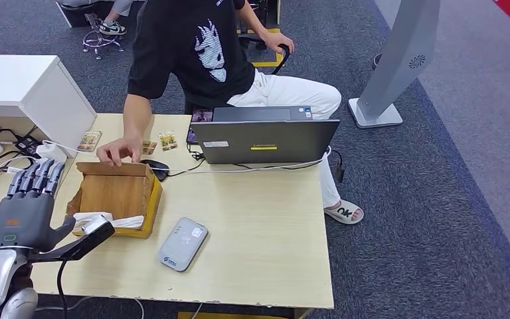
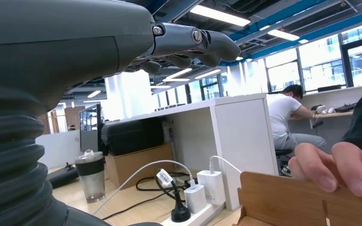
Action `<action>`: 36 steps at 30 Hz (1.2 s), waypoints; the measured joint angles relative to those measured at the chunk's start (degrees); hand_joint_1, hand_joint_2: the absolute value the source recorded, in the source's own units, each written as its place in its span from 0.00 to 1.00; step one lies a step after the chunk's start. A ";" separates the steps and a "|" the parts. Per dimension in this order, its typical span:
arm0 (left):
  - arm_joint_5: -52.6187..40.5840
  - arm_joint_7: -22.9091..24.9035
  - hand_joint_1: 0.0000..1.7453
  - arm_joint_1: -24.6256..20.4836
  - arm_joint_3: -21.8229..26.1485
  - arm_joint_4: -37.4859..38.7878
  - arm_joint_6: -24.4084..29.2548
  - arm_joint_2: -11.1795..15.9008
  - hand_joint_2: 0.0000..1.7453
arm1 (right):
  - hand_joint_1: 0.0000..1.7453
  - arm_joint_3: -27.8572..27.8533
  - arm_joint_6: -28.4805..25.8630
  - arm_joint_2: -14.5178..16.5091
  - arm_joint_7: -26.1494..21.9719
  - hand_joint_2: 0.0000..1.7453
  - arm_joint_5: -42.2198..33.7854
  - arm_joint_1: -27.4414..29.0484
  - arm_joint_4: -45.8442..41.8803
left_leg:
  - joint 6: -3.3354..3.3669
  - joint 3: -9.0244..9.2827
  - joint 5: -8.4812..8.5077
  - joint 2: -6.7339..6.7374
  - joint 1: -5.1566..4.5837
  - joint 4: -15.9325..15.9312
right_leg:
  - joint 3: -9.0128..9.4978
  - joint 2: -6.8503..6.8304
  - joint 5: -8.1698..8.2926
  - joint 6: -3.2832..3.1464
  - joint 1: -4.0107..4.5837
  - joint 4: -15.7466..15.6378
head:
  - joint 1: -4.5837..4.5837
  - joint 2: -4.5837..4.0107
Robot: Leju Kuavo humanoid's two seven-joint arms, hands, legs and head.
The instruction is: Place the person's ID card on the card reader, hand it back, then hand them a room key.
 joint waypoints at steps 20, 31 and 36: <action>-5.50 1.16 0.00 1.12 0.00 1.00 -3.23 -1.76 1.00 | 0.00 0.01 -0.27 0.08 0.50 1.00 -0.05 -0.03 -0.43 | 0.00 -0.02 0.00 0.00 0.00 0.00 | 0.00 0.00 0.00 0.00 0.00 0.00 | -0.01 0.00; -0.22 -2.16 0.00 3.27 -0.01 2.95 -6.61 -1.82 1.00 | 0.00 0.10 -0.21 0.11 0.61 1.00 -0.10 -0.19 -0.43 | 0.00 -0.02 0.00 0.00 0.00 0.00 | 0.00 0.00 0.00 0.00 0.00 0.00 | -0.01 0.00; 2.67 -3.04 0.00 3.90 -0.04 3.91 -7.95 -1.74 1.00 | 0.00 0.24 -0.23 0.09 1.00 1.00 -0.12 -0.30 -0.42 | 0.00 -0.02 0.00 0.00 0.00 0.00 | 0.00 -0.01 0.00 0.00 0.00 0.00 | -0.01 0.00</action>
